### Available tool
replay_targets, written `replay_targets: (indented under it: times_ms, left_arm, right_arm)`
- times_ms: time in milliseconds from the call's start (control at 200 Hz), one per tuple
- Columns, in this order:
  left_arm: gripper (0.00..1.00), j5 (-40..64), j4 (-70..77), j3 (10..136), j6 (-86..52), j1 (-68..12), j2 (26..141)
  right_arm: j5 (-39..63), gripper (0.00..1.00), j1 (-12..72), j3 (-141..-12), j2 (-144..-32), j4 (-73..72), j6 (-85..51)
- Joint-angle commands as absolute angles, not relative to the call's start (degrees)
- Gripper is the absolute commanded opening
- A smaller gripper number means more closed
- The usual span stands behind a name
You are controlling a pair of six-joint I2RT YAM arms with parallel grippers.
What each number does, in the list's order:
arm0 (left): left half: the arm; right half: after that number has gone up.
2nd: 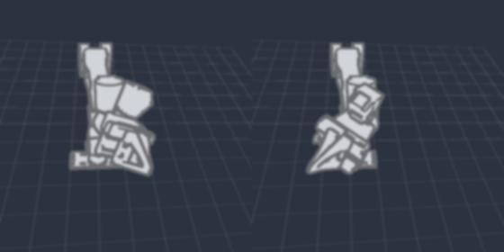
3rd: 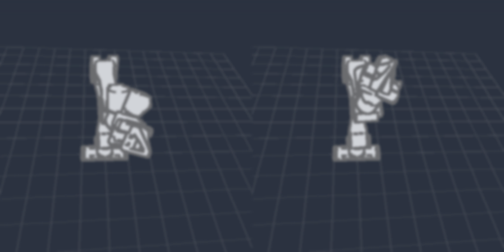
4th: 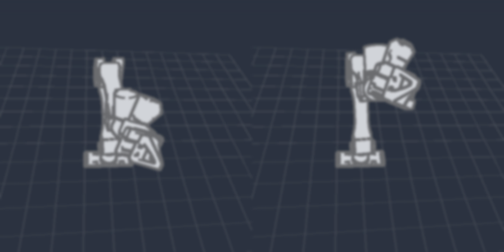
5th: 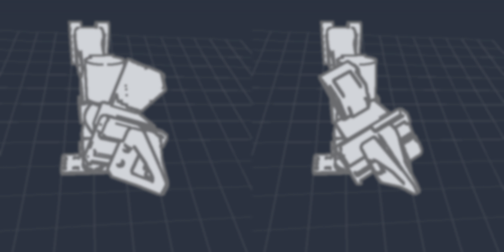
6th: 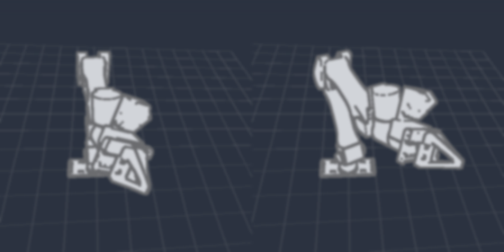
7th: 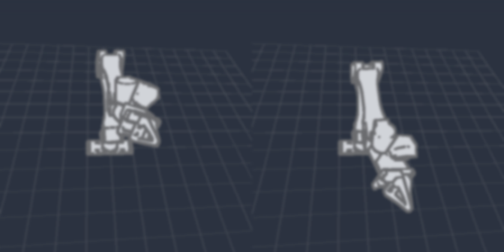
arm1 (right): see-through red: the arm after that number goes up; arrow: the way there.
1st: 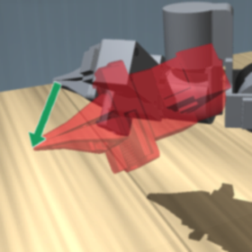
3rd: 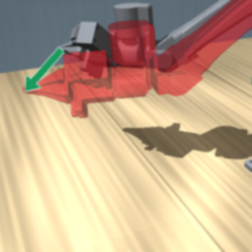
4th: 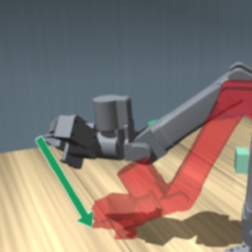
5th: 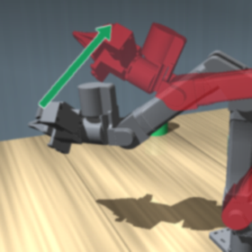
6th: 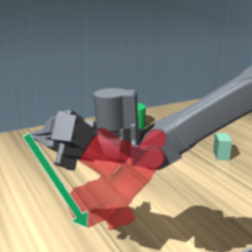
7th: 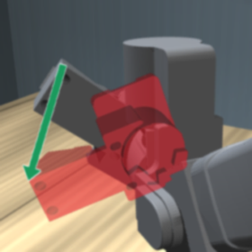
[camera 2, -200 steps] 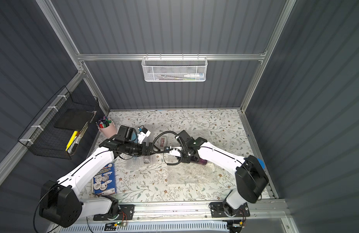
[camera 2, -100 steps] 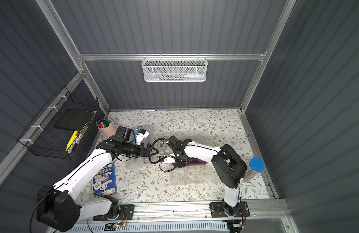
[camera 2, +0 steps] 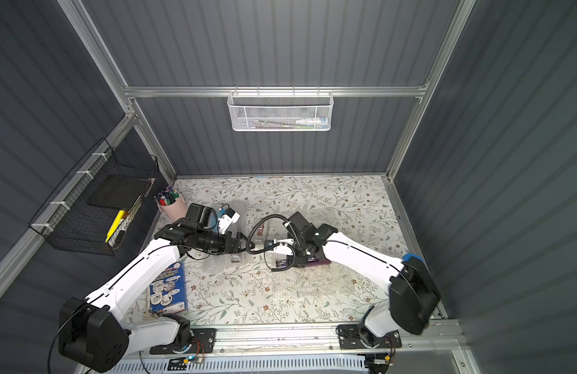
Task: Wrap wine bottles in bubble wrap
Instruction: Place the wine bottle on the bubble wrap, then wrap the wine bottle in bubble wrap.
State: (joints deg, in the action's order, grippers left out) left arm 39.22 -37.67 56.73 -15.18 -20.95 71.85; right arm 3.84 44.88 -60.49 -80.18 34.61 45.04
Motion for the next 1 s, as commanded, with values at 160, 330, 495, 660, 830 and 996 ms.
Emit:
replay_targets:
  times_ms: [160,330,495,660,830,996]
  left_arm:
    - [0.99,42.5,-32.7,54.0,-17.9,-21.7,74.6]
    - [0.99,42.2,-30.4,52.8,-19.9,-22.3,73.9]
    - [0.99,41.8,-30.6,53.1,-19.8,-23.0,74.4]
    - [0.99,41.7,-31.3,53.5,-19.1,-23.0,74.6]
    - [0.99,41.7,-31.3,53.2,-18.7,-23.0,74.7]
    - [0.99,41.7,-32.1,53.0,-17.7,-23.0,74.7]
  right_arm:
    - [9.0,0.72,46.0,-41.4,-63.8,41.7,41.8]
    - [6.2,0.70,47.4,-35.8,-63.0,43.5,41.6]
    - [4.3,0.65,48.1,-35.2,-68.4,39.5,39.6]
    - [-0.6,0.57,49.5,-37.4,-75.6,38.2,38.7]
    - [-5.7,0.46,50.6,-38.0,-81.7,36.1,37.7]
    - [-11.1,0.16,51.7,-40.4,-84.4,37.8,37.5]
